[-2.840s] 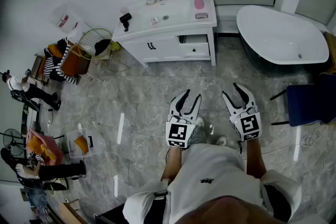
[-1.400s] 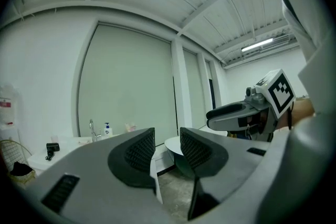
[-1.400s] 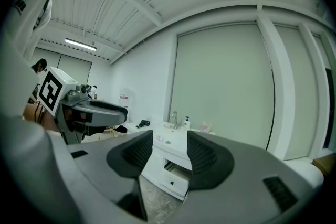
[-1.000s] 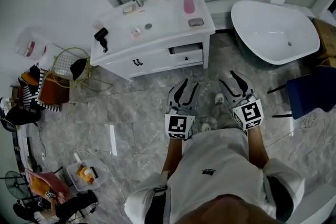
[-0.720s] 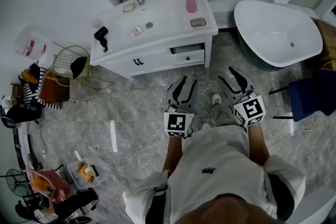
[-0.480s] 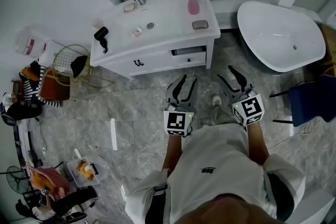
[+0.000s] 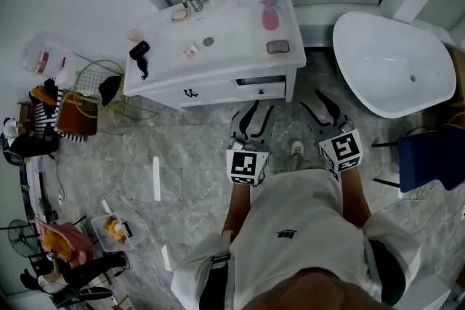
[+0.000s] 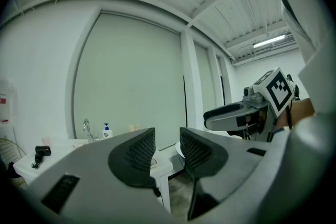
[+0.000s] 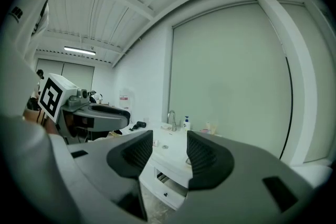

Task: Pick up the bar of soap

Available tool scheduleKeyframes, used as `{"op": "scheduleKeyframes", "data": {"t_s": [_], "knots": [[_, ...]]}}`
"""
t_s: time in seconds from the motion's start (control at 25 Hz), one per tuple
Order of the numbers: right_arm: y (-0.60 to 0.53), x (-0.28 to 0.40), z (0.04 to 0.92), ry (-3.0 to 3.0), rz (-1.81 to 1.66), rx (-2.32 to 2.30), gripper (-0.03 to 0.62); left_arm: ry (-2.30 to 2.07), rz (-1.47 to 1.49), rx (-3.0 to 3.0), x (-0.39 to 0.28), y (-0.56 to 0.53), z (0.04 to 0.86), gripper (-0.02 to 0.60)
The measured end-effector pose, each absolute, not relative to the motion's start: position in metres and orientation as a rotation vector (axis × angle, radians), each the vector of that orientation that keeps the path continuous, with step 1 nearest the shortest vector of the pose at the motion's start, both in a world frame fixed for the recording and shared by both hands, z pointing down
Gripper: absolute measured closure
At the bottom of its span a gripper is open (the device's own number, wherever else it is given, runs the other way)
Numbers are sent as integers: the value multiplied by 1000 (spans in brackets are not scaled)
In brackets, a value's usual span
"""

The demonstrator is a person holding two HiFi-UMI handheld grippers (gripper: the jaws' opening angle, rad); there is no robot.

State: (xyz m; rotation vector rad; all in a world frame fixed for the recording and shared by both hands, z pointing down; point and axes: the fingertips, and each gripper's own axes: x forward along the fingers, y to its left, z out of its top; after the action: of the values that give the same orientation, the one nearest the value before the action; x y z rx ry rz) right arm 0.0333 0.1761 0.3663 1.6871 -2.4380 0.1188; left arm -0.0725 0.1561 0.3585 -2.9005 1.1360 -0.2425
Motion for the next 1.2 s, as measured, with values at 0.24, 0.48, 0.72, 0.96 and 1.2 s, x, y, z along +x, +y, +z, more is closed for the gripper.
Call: {"op": "scheduleKeyframes", "data": {"t_s": [0.24, 0.48, 0.72, 0.96, 1.2], "knots": [[144, 60, 365, -2480, 113, 1649, 378, 1184, -266, -2851, -47, 127, 354, 419], [119, 86, 366, -2501, 117, 1622, 378, 1240, -291, -2812, -24, 104, 355, 419], [98, 102, 373, -2523, 127, 1609, 379, 1290, -294, -2782, -9, 85, 360, 419], [79, 106, 388, -2524, 125, 1565, 384, 1313, -313, -2777, -1, 67, 370, 419], [58, 105, 396, -2508, 118, 1533, 384, 1318, -332, -2789, -1, 45, 383, 419]]}}
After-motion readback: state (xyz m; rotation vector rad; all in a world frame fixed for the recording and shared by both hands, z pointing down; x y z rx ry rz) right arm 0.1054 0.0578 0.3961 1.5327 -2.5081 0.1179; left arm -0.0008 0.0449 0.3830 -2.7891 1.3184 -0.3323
